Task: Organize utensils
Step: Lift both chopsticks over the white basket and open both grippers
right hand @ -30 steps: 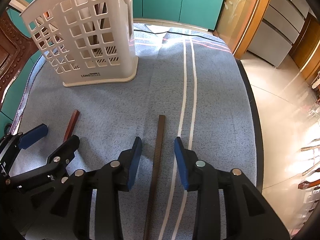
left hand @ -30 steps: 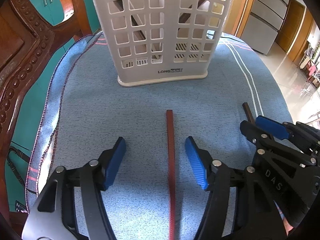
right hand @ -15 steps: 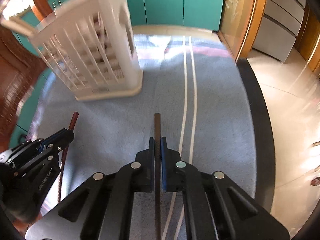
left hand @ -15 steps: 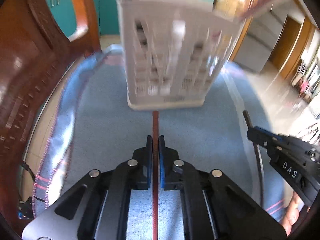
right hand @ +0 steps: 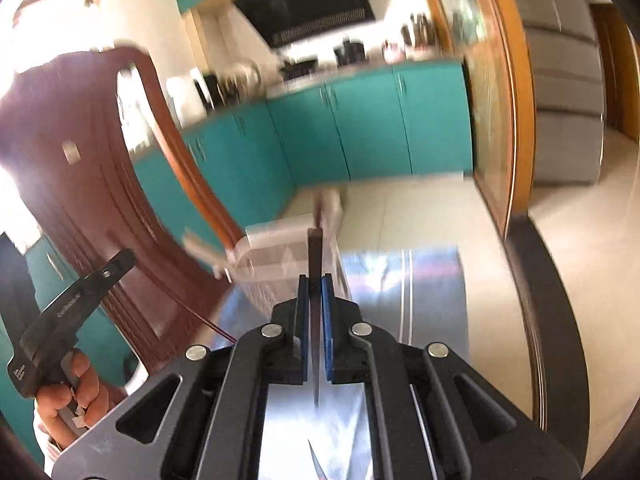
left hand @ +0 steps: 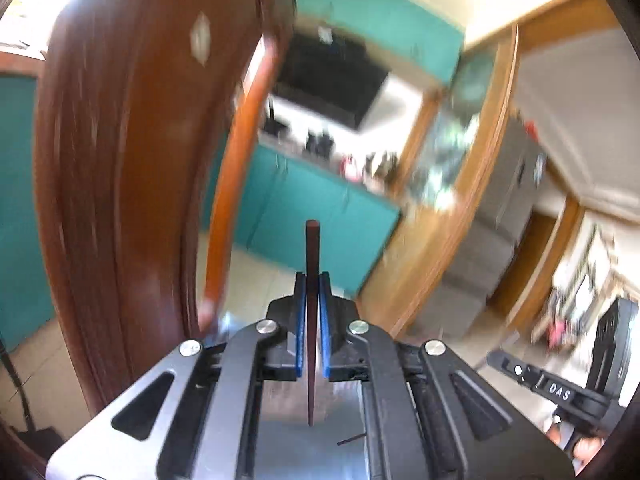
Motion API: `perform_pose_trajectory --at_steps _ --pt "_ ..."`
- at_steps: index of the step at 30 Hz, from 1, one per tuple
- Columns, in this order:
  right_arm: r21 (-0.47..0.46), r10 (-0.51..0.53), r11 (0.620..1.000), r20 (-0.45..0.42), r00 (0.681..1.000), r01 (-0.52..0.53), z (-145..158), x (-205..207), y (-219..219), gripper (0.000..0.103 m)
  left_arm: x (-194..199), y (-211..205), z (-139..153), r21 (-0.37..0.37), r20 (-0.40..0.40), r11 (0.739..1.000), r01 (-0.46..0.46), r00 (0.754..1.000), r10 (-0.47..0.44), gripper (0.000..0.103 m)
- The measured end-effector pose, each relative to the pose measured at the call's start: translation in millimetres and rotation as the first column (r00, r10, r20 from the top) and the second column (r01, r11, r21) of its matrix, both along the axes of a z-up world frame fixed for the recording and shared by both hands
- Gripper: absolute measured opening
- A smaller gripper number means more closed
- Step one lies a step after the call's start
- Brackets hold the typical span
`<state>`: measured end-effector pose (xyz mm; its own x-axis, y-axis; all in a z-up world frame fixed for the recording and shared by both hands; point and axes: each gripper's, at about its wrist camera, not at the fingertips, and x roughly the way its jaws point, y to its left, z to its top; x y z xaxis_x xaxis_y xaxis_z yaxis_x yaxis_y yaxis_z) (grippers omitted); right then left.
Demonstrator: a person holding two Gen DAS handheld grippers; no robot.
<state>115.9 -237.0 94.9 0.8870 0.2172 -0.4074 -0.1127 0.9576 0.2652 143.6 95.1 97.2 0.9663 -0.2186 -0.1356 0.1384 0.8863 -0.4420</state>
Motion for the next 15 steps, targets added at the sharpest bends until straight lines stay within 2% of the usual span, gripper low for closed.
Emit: perform_pose_trajectory --at_steps 4,7,11,15 --pt "0.072 -0.053 0.996 0.124 0.991 0.045 44 8 -4 0.007 -4 10 25 -0.087 0.113 0.994 -0.064 0.991 0.073 0.007" --pt "0.107 -0.141 0.987 0.242 0.96 0.118 61 14 -4 0.007 7 12 24 -0.121 0.126 0.986 -0.117 0.983 0.132 0.007" --pt "0.131 -0.185 0.98 0.293 0.938 0.153 50 36 0 0.007 27 5 1 -0.061 0.079 0.984 -0.167 0.982 0.172 0.007" --pt "0.098 -0.17 0.984 0.224 0.96 0.151 19 69 8 0.007 50 -12 -18 -0.008 0.021 0.988 -0.154 0.988 0.154 0.007"
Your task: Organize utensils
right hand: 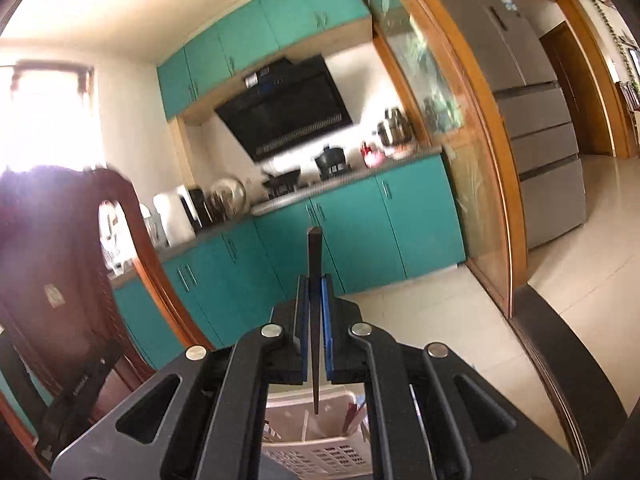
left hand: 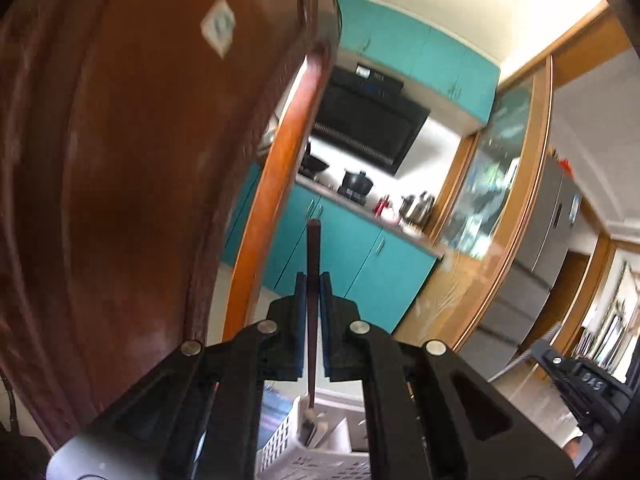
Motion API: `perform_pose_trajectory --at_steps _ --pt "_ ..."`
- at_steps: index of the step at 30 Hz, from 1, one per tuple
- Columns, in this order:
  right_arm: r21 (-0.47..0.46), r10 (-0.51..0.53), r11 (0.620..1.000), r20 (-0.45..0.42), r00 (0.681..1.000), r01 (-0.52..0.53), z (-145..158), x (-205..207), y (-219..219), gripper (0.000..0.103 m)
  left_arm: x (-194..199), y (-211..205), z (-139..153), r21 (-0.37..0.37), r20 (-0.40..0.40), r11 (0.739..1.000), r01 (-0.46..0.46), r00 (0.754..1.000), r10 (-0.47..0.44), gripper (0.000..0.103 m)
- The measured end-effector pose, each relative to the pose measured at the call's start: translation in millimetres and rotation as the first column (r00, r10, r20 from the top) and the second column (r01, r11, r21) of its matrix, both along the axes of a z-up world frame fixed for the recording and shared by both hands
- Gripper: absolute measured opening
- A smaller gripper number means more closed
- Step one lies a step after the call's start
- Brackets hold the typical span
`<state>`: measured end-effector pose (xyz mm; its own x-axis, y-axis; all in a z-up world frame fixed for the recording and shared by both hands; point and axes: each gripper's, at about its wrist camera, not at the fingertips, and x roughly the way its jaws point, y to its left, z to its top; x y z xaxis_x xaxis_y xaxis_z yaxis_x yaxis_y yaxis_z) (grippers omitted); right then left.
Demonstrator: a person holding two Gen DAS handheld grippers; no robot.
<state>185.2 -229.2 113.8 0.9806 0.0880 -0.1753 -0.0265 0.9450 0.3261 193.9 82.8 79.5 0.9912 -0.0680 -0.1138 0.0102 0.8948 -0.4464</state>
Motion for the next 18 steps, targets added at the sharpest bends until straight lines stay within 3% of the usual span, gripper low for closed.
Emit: perform_pose_trajectory --at_steps 3,8,10,11,12,13,16,18 --pt "-0.006 0.038 0.999 -0.063 0.997 -0.038 -18 16 7 0.007 6 -10 -9 0.044 -0.03 0.999 0.012 0.999 -0.011 0.007" --pt "-0.03 0.057 0.998 -0.129 0.99 -0.062 -29 24 20 0.008 14 -17 -12 0.05 -0.055 0.999 0.017 0.998 -0.014 0.007" --pt "-0.02 0.068 0.997 -0.117 0.991 -0.071 -28 19 19 0.013 7 -17 -10 0.064 -0.041 0.998 0.015 0.999 -0.013 0.017" --pt "-0.024 0.064 0.997 -0.105 0.992 -0.067 -26 15 20 0.022 8 -22 -6 0.07 -0.034 0.997 0.014 0.999 -0.011 0.022" --pt "-0.031 0.059 0.998 -0.089 0.994 -0.062 -22 10 20 0.032 2 -21 -5 0.08 -0.023 0.997 0.011 1.0 -0.009 0.034" --pt "-0.043 0.054 0.997 -0.064 0.996 -0.057 -18 1 20 0.036 -2 -23 -5 0.087 -0.017 0.996 0.012 1.0 -0.011 0.043" --pt "-0.081 0.043 0.996 -0.016 0.999 -0.045 -11 -22 22 0.048 -15 -28 -5 0.12 -0.025 0.993 0.02 1.0 -0.017 0.057" --pt "-0.115 0.029 0.993 0.032 0.999 -0.025 -9 -45 22 0.065 -25 -32 -7 0.151 -0.039 0.988 0.027 0.999 -0.021 0.067"
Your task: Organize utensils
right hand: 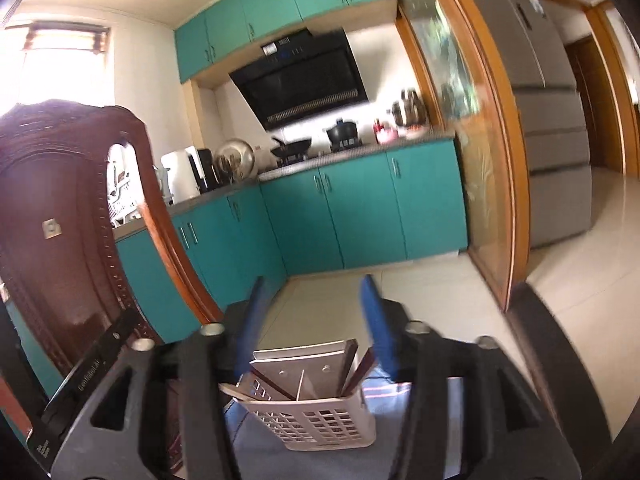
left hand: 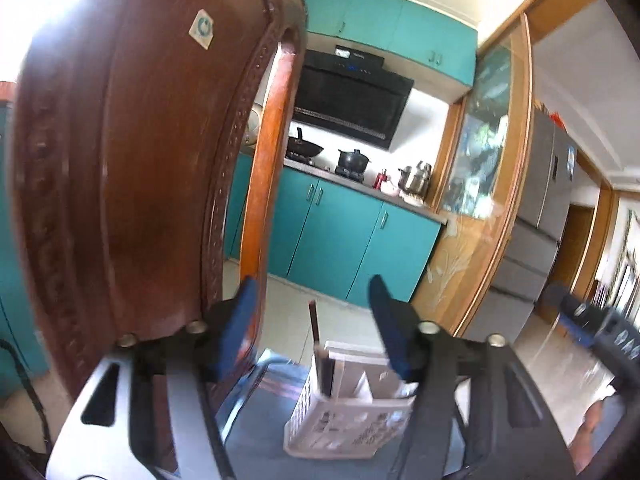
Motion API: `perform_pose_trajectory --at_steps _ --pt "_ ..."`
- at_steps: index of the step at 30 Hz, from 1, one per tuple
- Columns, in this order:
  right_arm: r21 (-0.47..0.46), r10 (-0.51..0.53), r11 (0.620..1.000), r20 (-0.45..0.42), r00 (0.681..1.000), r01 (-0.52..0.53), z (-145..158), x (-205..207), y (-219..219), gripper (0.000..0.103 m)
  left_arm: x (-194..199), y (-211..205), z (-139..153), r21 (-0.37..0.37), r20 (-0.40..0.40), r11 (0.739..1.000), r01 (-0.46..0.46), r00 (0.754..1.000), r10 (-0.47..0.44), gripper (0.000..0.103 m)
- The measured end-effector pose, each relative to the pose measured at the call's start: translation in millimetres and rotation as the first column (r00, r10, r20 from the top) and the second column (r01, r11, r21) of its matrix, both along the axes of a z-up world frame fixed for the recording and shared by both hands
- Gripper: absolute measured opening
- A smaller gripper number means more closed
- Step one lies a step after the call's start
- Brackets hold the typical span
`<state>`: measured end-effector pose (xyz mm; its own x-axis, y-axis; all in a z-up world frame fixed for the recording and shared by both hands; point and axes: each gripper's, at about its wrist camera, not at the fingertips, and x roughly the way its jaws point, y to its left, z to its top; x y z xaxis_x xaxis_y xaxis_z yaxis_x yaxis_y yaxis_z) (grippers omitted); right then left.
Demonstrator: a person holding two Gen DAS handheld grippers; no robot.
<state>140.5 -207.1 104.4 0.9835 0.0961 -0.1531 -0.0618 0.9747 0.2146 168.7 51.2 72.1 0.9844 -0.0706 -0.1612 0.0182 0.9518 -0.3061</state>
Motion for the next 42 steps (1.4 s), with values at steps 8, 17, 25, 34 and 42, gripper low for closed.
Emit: perform_pose_trajectory --at_steps 8,17,25,34,42 --pt "-0.209 -0.116 0.971 0.031 0.993 0.12 -59 -78 -3 0.095 -71 -12 -25 0.136 -0.041 0.99 -0.026 0.999 0.032 0.092" --pt "-0.219 -0.148 0.966 -0.036 0.988 0.136 -90 -130 -5 0.1 -134 -30 -44 0.21 -0.064 0.977 0.035 0.998 -0.022 0.099" --pt "-0.24 -0.152 0.961 -0.046 0.987 0.137 -97 -148 0 0.1 -160 -43 -49 0.274 -0.045 0.961 0.038 0.999 -0.027 0.099" --pt "-0.266 -0.157 0.954 -0.059 0.986 0.136 -100 -149 5 0.1 -163 -47 -51 0.28 -0.054 0.959 0.037 0.998 -0.023 0.099" --pt "-0.269 -0.154 0.954 -0.059 0.986 0.133 -102 -149 6 0.1 -163 -48 -50 0.282 -0.063 0.959 0.037 0.998 -0.02 0.099"
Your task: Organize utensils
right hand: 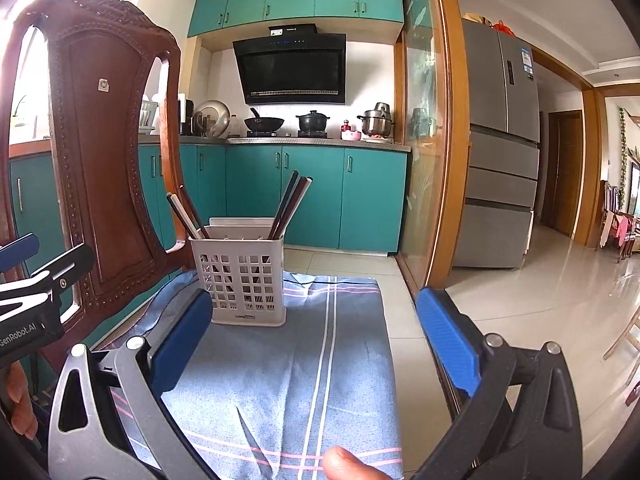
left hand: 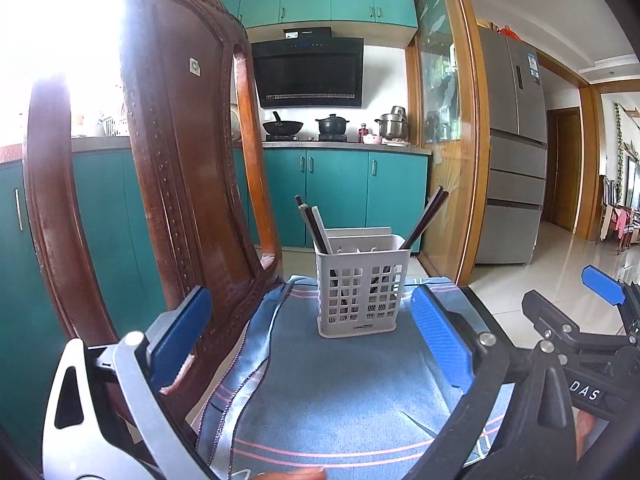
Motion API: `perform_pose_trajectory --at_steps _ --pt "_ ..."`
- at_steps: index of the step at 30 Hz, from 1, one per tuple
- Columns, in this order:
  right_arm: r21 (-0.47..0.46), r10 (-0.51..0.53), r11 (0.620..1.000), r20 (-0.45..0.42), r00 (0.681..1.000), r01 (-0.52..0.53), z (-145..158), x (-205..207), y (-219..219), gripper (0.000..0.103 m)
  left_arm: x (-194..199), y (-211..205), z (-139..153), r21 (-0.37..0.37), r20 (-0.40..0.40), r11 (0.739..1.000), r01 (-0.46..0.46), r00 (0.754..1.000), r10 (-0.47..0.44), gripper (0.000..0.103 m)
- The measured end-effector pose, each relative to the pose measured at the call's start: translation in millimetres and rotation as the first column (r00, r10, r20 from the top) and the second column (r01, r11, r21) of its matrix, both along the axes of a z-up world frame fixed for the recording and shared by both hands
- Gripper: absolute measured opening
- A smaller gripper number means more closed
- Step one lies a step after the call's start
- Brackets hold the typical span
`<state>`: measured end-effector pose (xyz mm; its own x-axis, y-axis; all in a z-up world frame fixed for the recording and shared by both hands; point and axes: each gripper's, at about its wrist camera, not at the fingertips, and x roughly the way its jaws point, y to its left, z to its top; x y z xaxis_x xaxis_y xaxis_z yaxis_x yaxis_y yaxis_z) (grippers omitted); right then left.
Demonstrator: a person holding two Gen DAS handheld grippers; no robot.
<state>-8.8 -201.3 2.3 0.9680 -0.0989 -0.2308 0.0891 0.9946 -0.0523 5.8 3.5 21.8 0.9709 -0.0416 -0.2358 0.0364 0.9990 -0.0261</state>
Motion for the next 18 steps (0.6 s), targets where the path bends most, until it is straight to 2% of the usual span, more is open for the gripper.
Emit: perform_pose_trajectory --at_steps 18 --pt "-0.004 0.006 1.0 0.0 1.0 -0.006 -1.8 0.5 2.1 0.1 1.2 -1.0 0.2 0.0 -0.008 1.0 -0.004 1.0 0.004 0.099"
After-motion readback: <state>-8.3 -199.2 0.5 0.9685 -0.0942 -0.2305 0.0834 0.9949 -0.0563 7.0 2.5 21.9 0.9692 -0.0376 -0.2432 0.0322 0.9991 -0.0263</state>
